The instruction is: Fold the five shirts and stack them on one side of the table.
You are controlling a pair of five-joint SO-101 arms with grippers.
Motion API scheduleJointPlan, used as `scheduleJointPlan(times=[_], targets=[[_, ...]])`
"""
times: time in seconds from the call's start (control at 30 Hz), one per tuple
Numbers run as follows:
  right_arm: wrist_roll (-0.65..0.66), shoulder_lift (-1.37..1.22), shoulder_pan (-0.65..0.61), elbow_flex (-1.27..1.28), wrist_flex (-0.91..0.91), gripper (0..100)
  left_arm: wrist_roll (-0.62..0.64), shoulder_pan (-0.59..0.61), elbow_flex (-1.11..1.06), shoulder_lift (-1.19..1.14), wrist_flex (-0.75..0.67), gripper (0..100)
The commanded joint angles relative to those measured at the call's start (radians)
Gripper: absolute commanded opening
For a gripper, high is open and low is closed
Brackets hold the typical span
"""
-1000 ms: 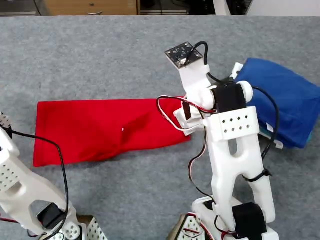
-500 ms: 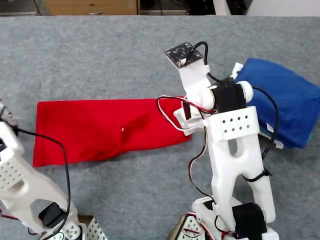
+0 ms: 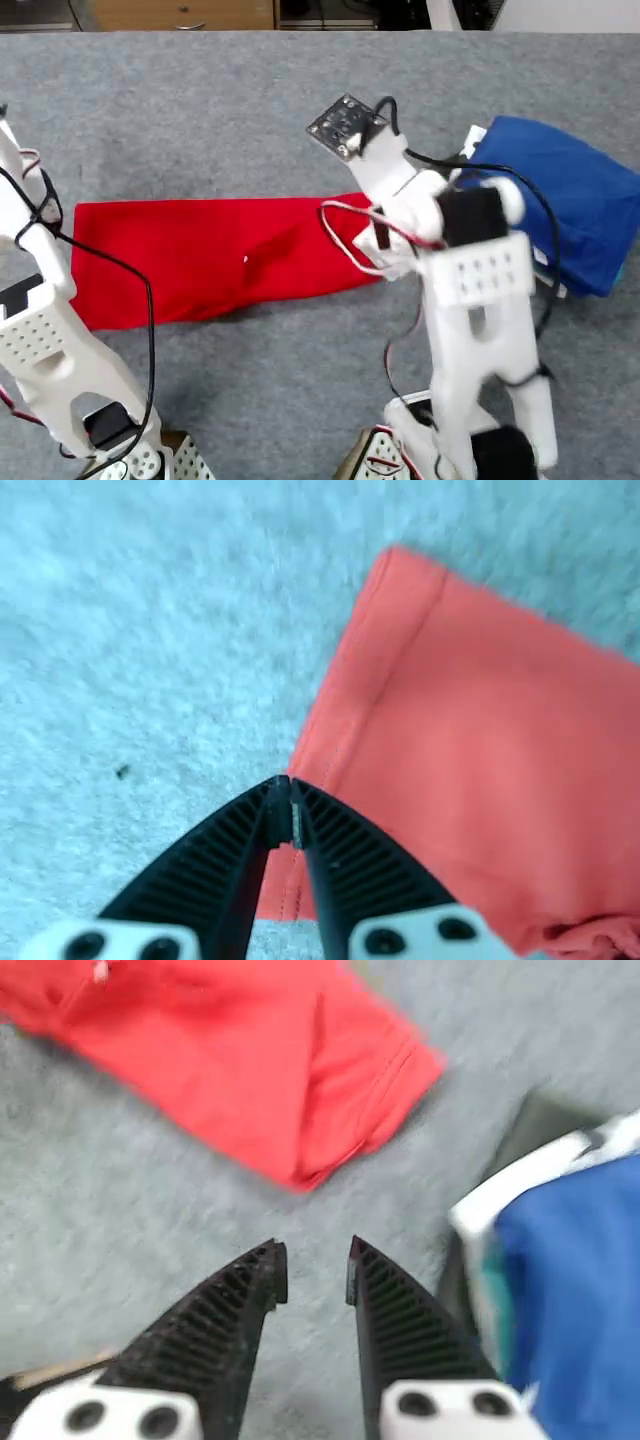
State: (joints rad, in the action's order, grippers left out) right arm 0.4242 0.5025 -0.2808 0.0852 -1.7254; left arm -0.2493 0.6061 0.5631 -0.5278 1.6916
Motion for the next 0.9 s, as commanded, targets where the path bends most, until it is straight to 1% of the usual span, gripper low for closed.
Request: scheduleJointPlan(times=[0.0,0.1,0.27,0.4,0.47,0.63,0.7,0.87], targets=[[0.058,0.147,0.019,-0.036,0.078,12.2,-0.008,-0.011,0.114,0.054,0.038,2],[0.086,0.226,0.022,0.071,0.141,12.1,-0.008,-0.028,0.123,0.111,0.041,2],[0.078,0.318,0.110,0.262,0.264,12.1,-0.003,-0.071,0.071,0.228,0.041,2],[0.078,0.366,0.137,0.334,0.287,12.1,-0.003,-0.092,-0.038,0.337,0.034,2],[0.075,0.374,0.137,0.351,0.290,12.1,-0.005,-0.091,-0.106,0.395,-0.006,2],[-0.038,0.306,0.137,0.354,0.293,12.1,-0.029,-0.078,-0.334,0.490,-0.120,2],[-0.058,0.249,0.134,0.352,0.298,12.1,-0.025,-0.075,-0.396,0.492,-0.160,2],[-0.057,0.125,0.137,0.357,0.336,12.1,-0.025,-0.077,-0.420,0.490,-0.166,2]])
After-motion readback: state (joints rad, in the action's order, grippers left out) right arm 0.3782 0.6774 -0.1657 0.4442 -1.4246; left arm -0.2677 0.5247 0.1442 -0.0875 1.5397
